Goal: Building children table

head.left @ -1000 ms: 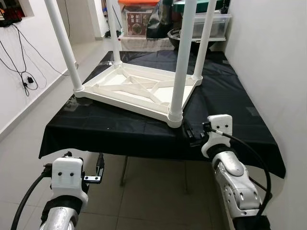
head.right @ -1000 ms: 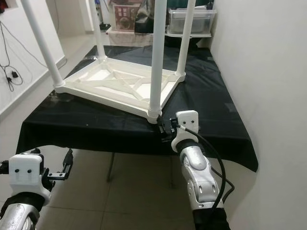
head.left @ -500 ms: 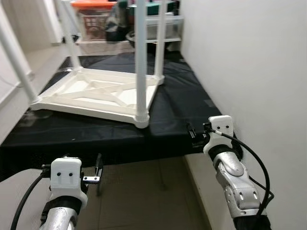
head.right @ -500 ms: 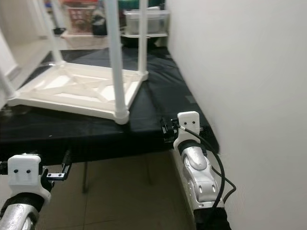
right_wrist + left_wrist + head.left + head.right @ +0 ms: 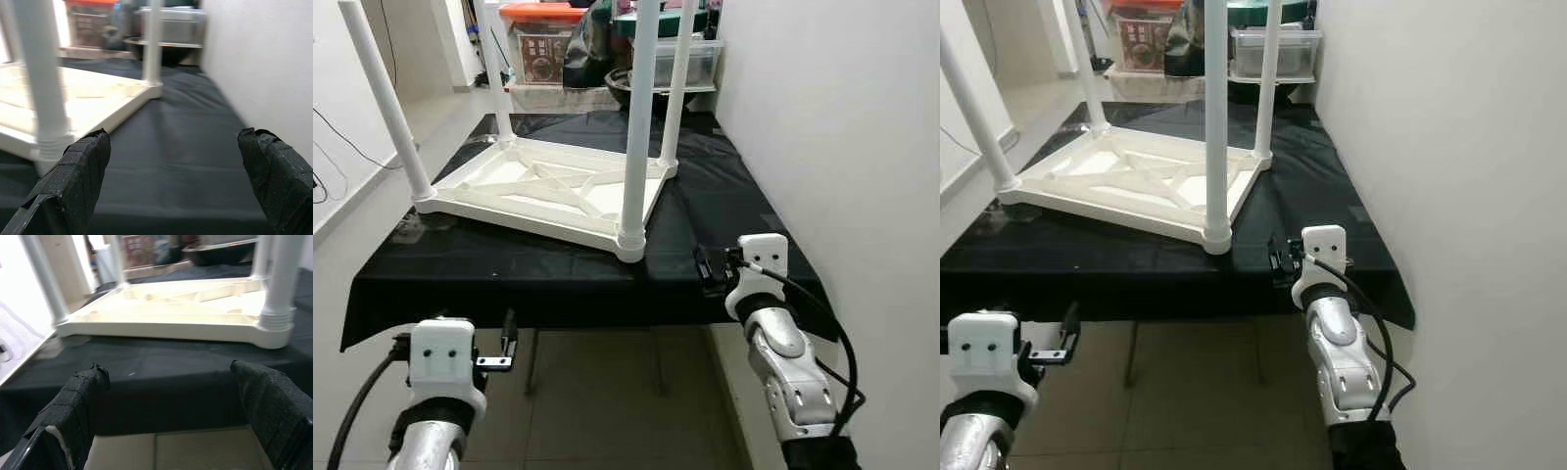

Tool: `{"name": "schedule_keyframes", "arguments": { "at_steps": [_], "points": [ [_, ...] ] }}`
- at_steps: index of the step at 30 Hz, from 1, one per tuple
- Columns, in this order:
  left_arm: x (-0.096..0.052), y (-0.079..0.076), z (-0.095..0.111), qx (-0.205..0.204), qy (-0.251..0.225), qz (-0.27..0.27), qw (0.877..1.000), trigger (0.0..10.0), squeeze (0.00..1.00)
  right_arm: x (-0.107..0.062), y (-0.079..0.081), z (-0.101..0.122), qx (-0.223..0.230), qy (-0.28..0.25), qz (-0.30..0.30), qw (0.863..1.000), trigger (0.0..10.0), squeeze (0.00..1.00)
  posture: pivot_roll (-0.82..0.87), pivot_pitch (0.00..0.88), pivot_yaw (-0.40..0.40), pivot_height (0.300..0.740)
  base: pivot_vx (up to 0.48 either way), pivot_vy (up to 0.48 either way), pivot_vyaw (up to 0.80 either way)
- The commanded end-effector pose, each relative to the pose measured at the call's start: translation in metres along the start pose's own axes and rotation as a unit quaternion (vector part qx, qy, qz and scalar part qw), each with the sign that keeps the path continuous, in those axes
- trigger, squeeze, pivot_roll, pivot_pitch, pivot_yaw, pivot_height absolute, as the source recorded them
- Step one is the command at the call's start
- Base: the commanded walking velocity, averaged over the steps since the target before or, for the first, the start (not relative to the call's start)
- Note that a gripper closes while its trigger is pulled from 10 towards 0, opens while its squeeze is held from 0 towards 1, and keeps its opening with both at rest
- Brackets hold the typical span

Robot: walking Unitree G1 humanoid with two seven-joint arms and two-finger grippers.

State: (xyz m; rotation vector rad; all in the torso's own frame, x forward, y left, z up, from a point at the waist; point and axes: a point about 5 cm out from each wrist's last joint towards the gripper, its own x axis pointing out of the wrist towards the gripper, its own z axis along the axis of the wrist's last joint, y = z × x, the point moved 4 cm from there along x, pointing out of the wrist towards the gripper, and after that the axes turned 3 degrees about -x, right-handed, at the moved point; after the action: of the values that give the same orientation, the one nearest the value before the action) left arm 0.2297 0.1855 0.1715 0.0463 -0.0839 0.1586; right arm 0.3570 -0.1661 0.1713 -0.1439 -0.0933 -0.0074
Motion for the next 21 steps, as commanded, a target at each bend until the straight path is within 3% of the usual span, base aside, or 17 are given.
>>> {"name": "schedule_keyframes", "arguments": {
  "at_steps": [1, 21],
  "points": [
    [0.0001, 0.0024, -0.0019, 0.01, 0.004, 0.006, 1.0, 10.0, 0.0, -0.0001, -0.0038, -0.0036, -0.001, 0.003, -0.008, 1.0, 10.0, 0.0, 0.04, 0.013, -0.005, 0.74, 0.259, 0.0, 0.0],
    [-0.0008, 0.0015, -0.0038, 0.01, 0.008, -0.002, 1.0, 10.0, 0.0, -0.0002, 0.0031, -0.0028, 0.008, 0.003, -0.004, 1.0, 10.0, 0.0, 0.04, 0.015, -0.006, 0.74, 0.306, 0.0, 0.0]
  ]
}}
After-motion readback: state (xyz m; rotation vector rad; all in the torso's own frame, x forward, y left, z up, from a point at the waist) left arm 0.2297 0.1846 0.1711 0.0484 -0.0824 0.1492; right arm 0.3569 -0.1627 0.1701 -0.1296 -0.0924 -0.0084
